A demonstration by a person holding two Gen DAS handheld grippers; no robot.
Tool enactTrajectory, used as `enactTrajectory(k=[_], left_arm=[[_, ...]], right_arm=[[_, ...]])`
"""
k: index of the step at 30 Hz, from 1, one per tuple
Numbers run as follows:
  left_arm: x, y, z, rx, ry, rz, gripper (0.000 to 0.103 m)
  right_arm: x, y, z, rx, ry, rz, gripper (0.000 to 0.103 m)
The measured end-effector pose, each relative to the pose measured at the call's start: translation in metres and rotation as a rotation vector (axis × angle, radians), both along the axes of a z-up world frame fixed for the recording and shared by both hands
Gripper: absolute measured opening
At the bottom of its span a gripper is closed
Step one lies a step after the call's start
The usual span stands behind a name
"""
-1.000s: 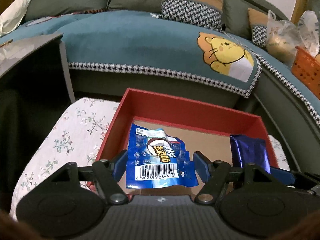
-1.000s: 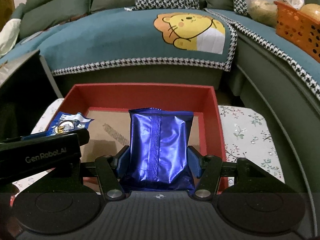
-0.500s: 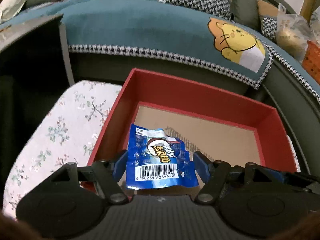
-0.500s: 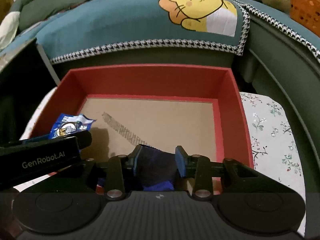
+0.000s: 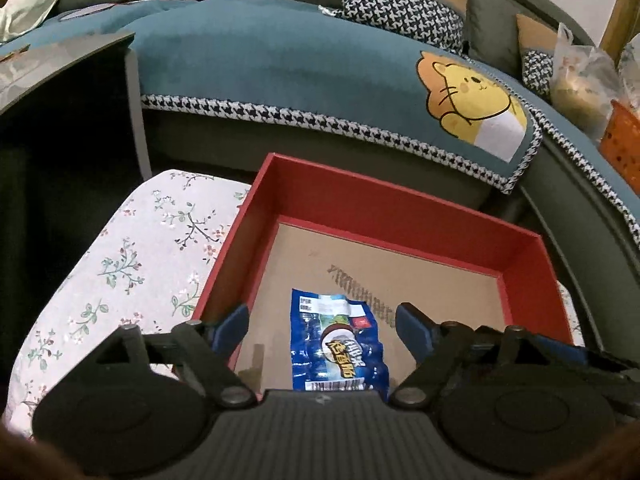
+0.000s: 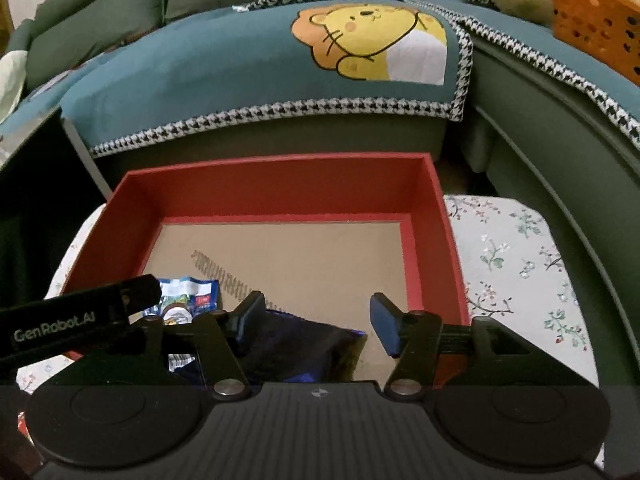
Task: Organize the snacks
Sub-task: 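Lower both packets into the red tray and open both tools, then move the right tool to the clear bread bun bag and grasp it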
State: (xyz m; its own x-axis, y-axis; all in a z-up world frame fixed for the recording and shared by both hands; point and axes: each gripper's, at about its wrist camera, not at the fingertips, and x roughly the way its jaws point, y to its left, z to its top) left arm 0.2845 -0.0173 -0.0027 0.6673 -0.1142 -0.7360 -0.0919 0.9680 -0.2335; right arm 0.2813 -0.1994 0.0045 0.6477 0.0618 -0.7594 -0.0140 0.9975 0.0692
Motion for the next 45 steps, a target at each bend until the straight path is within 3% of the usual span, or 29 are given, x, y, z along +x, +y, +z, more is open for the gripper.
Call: enactTrajectory(k=[7,22,32,45], left_arm=[[-0.016,0.005,0.014,-0.027,-0.012,0.007,0.099],[-0.019,0.007,0.013,-0.009,0.005,-0.008,0.099],[-0.048,0.032,0.025,-0.010,0.000,-0.001,0.099],[-0.113,0.070,0.029,-0.015,0.033,0.009,0.099]], right_arm=[[-0.012,0.003,0.011,-0.035,-0.012,0.023,0.066],[-0.003,0.026,-0.015,-0.353,-0.003,0.068,0.066],[-0.015,0.009,0.012,-0.199,-0.033,0.021,0.070],[-0.079,0.036,0.020,-0.175,0.019,0.170,0.077]])
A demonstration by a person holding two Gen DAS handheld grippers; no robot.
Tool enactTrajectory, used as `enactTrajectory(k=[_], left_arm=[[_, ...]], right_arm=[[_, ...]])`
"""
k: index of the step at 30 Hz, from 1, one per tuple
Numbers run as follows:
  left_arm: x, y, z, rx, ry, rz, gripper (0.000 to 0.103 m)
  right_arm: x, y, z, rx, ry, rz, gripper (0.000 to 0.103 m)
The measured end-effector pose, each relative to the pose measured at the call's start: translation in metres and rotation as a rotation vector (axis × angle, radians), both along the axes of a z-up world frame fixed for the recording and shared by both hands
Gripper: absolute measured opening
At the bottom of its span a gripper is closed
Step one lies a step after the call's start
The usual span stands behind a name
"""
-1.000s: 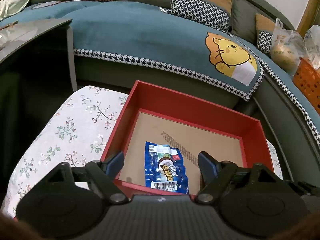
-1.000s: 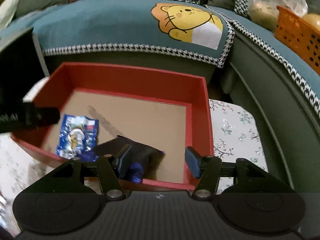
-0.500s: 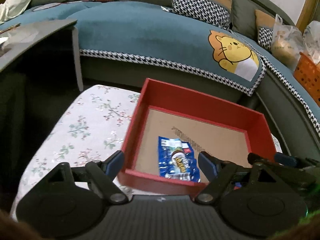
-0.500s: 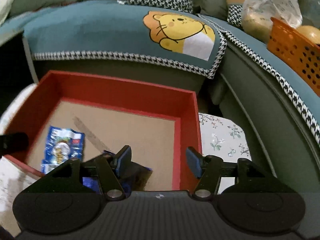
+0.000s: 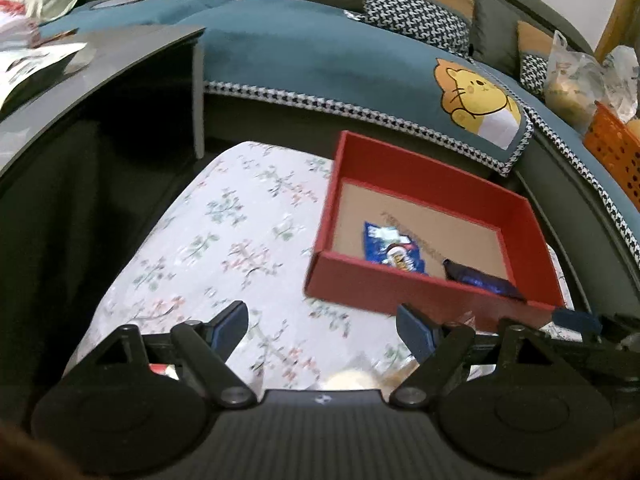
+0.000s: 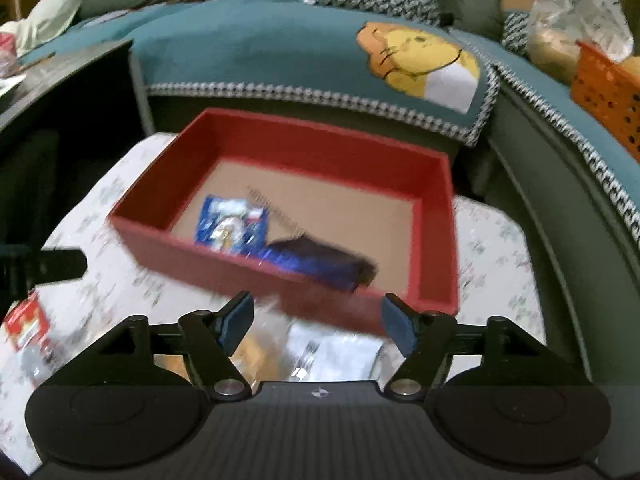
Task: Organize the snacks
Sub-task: 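Move the right tool to the clear bread bun bag and grasp it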
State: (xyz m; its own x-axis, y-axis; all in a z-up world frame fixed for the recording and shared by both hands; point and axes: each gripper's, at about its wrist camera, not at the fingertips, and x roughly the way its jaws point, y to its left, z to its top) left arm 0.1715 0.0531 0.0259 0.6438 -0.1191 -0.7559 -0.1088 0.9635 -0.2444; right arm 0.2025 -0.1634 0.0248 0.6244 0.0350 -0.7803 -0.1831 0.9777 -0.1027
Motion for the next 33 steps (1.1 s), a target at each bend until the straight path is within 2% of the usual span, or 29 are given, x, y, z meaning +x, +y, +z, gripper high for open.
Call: enactTrajectory(k=[6,13,19,23,30,33], left_arm=[[-0.021,0.026,-0.004,-0.036,0.028,0.029,0.100],[-0.042,0.051,-0.020,-0.017,0.086,0.065,0.100],[-0.058,0.058,-0.040,-0.104,0.165,0.103,0.100],[-0.062,0.049,-0.040,-0.096,0.157,0.102,0.100],[-0.060,0.061,-0.029,-0.168,0.107,0.186,0.100],[-0.060,0.064,-0.028,-0.194,0.104,0.189,0.100]], right_arm=[[-0.013,0.010,-0.008,-0.007,0.041,0.027,0.077],[-0.023,0.022,-0.011,-0.016,0.057,0.081,0.079],[-0.025,0.029,-0.010,-0.024,0.059,0.111,0.079],[-0.029,0.034,-0.009,-0.008,0.068,0.147,0.079],[-0.034,0.062,-0.013,0.018,0.098,0.240,0.079],[-0.033,0.077,-0.019,0.004,0.116,0.265,0.079]])
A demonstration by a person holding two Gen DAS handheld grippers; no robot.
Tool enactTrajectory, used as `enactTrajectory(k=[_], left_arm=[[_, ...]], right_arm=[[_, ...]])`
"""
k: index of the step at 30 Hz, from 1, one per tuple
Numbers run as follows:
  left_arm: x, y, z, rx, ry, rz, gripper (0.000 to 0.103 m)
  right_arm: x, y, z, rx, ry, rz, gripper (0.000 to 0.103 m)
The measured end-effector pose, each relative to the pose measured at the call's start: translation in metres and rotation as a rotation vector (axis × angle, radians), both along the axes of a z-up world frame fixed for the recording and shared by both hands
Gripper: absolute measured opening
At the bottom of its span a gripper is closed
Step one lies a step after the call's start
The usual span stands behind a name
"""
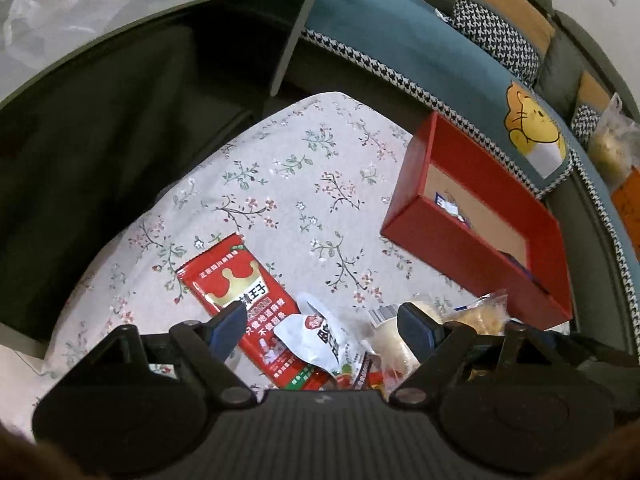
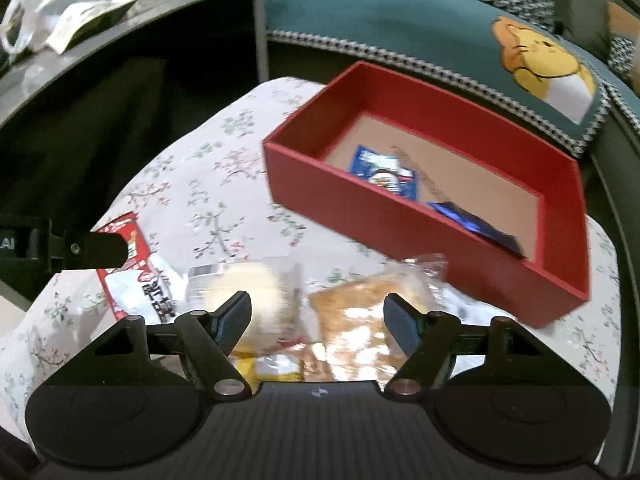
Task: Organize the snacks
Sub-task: 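Move the right tool to the clear bread bun bag and grasp it, then grasp the white duck-neck packet with the left tool while the right tool holds the bun bag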
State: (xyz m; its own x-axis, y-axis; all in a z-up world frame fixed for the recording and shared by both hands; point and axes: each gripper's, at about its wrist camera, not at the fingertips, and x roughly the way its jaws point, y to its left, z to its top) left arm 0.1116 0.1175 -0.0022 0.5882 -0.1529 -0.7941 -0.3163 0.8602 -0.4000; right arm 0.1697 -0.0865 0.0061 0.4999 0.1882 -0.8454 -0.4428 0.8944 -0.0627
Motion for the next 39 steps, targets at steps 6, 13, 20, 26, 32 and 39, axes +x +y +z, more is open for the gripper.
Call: enactTrajectory(k=[6,13,20,26,32,39], left_arm=[[-0.003,0.012,0.005,-0.034,-0.026,0.030,0.100],[-0.003,0.021,0.001,-0.038,-0.007,0.033,0.100],[-0.002,0.014,0.001,-0.041,0.003,-0.017,0.100],[0.002,-0.008,-0.002,0.002,0.014,-0.132,0.100],[0.016,-0.021,-0.008,-0.015,0.015,-0.156,0.100],[0.038,-0.046,-0.019,0.073,0.044,-0.160,0.099]], right_arm=[[0.009,0.028,-0.013,0.011,0.041,0.044,0.079],[0.014,0.050,-0.037,-0.039,0.102,0.088,0.085],[0.009,0.040,-0.034,-0.036,0.093,0.076,0.071],[-0.001,0.011,-0.012,0.001,0.069,0.047,0.071],[-0.017,-0.024,0.012,0.042,0.029,-0.012,0.071],[-0.045,-0.049,0.022,0.077,0.014,-0.032,0.071]])
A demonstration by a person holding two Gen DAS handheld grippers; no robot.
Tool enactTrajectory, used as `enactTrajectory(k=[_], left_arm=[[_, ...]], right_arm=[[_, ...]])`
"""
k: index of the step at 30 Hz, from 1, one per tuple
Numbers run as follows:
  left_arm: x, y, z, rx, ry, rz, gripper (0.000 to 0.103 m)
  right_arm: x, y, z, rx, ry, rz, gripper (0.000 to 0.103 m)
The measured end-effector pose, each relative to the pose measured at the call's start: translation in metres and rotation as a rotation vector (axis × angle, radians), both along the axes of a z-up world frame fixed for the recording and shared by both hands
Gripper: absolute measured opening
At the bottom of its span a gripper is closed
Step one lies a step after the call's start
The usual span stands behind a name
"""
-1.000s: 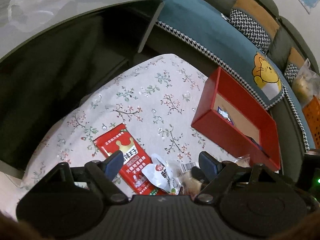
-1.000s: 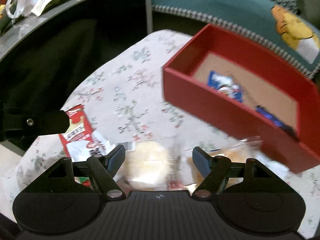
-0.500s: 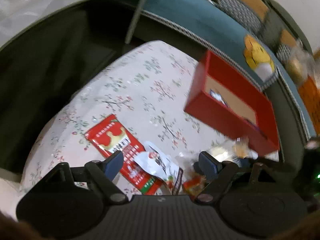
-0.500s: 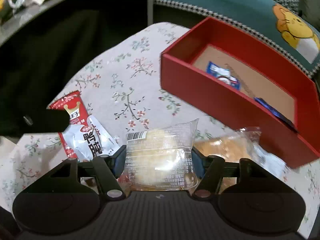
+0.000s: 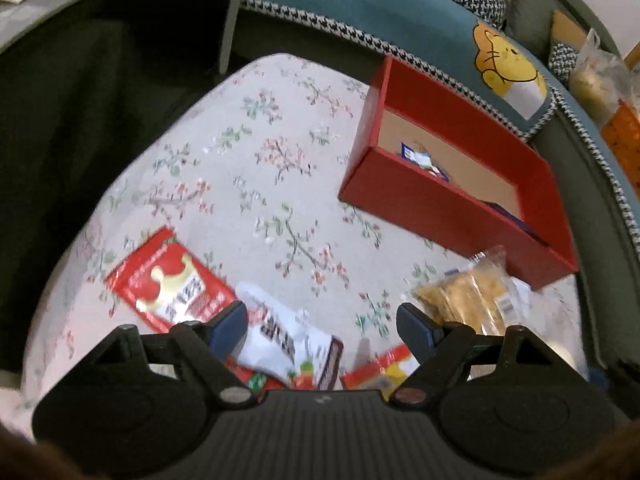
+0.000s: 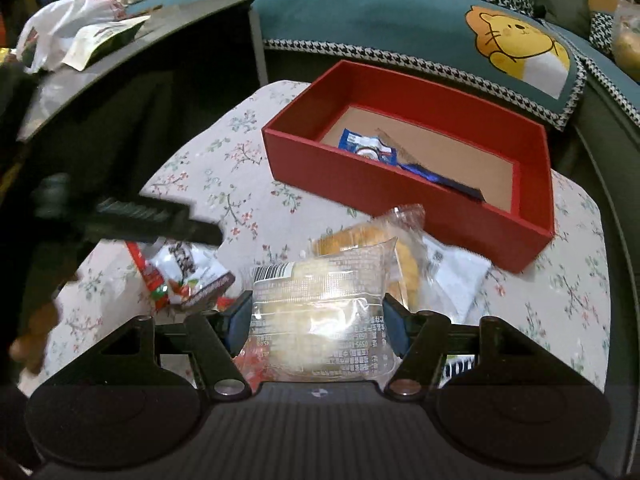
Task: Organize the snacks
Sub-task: 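Grasp the white duck-neck packet with the left tool while the right tool holds the bun bag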
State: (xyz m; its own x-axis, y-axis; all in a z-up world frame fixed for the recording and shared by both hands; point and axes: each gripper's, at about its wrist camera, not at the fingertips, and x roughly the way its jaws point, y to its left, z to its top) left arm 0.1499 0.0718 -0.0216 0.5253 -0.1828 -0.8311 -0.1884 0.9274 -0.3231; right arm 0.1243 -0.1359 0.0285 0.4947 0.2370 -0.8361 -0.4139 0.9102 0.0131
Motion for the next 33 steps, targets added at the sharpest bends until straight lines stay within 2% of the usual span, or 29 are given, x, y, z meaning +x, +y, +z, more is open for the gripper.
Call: enactTrajectory(k=[2,6,7,10,12,14,18,20,23,26,31,33], left_arm=[[0.004,-0.004,-0.003,0.021,-0.003,-0.003,0.099],[-0.002,-0.014,-0.010,-0.012,0.033,-0.073,0.099],[-0.008,-0.015,-0.010,-0.041,0.049,-0.099,0.099],[-0.031,-0.013,-0.015,-0.203,0.126,-0.143,0.099],[-0.047,-0.015,-0.013,-0.229,0.137,-0.174,0.099],[-0.055,-0.021,-0.003,-0.160,0.114,-0.213,0.099],[-0.037,-0.038,0.019,0.102,-0.003,-0.334,0.100],[-0.020,-0.044,0.019,0.182,-0.039,-0.380,0.100],[0.004,-0.044,0.008,0.184,-0.057,-0.378,0.100],[0.015,-0.044,-0.008,0.120,0.016,-0.375,0.099],[-0.005,-0.052,-0.014,0.145,0.073,-0.444,0.099],[-0.020,-0.050,-0.013,0.106,0.107,-0.455,0.099]], right_arm=[[-0.003,-0.004,-0.002,-0.003,0.007,0.002,0.071],[-0.001,-0.017,-0.005,-0.002,0.025,-0.017,0.072],[-0.001,-0.019,-0.005,0.000,0.027,-0.021,0.072],[0.003,-0.026,-0.003,0.022,0.032,-0.035,0.072],[0.003,-0.027,-0.001,0.030,0.031,-0.036,0.072],[0.001,-0.028,0.001,0.035,0.026,-0.036,0.072],[-0.003,-0.035,0.002,0.041,0.024,-0.040,0.072],[-0.003,-0.039,0.000,0.041,0.029,-0.046,0.072],[0.001,-0.047,-0.004,0.039,0.040,-0.069,0.072],[0.005,-0.050,-0.008,0.036,0.053,-0.082,0.073],[0.003,-0.049,-0.009,0.036,0.058,-0.076,0.073],[0.002,-0.048,-0.006,0.043,0.054,-0.068,0.073]])
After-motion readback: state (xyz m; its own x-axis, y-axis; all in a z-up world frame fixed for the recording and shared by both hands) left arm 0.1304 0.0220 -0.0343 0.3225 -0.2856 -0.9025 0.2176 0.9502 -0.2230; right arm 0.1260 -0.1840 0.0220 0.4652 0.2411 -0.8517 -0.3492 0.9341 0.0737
